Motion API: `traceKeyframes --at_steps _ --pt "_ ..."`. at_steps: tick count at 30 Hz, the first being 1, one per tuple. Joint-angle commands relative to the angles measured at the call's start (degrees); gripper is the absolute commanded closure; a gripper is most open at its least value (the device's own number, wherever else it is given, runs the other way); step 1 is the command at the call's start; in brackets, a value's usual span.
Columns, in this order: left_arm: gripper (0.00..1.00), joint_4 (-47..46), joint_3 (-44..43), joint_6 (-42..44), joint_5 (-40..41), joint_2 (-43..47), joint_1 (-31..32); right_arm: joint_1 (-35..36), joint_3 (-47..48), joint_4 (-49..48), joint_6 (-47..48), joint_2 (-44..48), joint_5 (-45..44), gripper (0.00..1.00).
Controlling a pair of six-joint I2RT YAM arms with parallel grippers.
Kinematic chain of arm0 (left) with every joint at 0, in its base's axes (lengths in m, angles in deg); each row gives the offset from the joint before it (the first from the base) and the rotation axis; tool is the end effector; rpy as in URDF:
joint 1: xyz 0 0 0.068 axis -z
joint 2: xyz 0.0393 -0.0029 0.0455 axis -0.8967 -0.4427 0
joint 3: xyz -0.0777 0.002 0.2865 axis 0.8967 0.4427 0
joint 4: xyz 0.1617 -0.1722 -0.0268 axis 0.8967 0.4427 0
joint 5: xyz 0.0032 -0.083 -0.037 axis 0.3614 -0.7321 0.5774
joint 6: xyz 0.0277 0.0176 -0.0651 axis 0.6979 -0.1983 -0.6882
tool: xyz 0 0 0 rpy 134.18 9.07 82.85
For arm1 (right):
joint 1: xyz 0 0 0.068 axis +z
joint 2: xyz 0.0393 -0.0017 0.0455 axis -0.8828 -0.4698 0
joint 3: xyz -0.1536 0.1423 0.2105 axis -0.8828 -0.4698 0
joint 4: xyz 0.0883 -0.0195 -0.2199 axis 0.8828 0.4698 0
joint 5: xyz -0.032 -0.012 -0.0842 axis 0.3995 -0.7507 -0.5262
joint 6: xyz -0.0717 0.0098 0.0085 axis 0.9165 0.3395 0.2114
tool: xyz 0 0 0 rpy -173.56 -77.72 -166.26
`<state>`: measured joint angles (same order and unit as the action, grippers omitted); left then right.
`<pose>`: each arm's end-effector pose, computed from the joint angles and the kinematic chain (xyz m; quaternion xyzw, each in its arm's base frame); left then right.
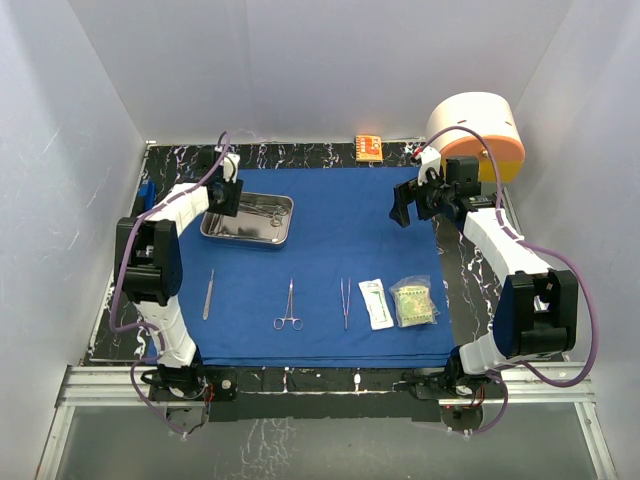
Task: Open and lay out the surgical kit
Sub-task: Adjust the medical item in the container.
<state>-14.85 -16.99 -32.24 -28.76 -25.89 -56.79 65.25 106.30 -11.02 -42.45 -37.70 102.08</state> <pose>0.4178 -0.0467 0.2245 0.1096 0.9291 0.0341 0.3515 0.3114 0.0449 0.2895 -0.2223 0.8665 0.1729 0.4121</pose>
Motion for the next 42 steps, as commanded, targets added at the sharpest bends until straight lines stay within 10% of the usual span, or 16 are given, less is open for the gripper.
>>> traceKeyframes --at_steps 1,17,28,42 --pt "0.5 0.1 -3.3 0.2 -1.2 -1.9 -0.4 -0.3 -0.2 -2.4 0.0 1.0 1.0 0.02" --pt "0.54 4.5 -3.1 -1.6 -6.2 -0.9 -1.7 -0.7 1.0 1.6 2.1 -0.7 9.0 0.02" --pt "0.47 13.0 -1.9 11.9 -16.9 5.1 -1.7 -0.7 4.7 9.5 7.3 -4.1 10.3 0.02" --pt "0.44 7.4 -13.2 -6.5 -13.7 -4.3 -0.2 -0.7 5.5 8.3 5.3 -6.8 14.4 0.02"
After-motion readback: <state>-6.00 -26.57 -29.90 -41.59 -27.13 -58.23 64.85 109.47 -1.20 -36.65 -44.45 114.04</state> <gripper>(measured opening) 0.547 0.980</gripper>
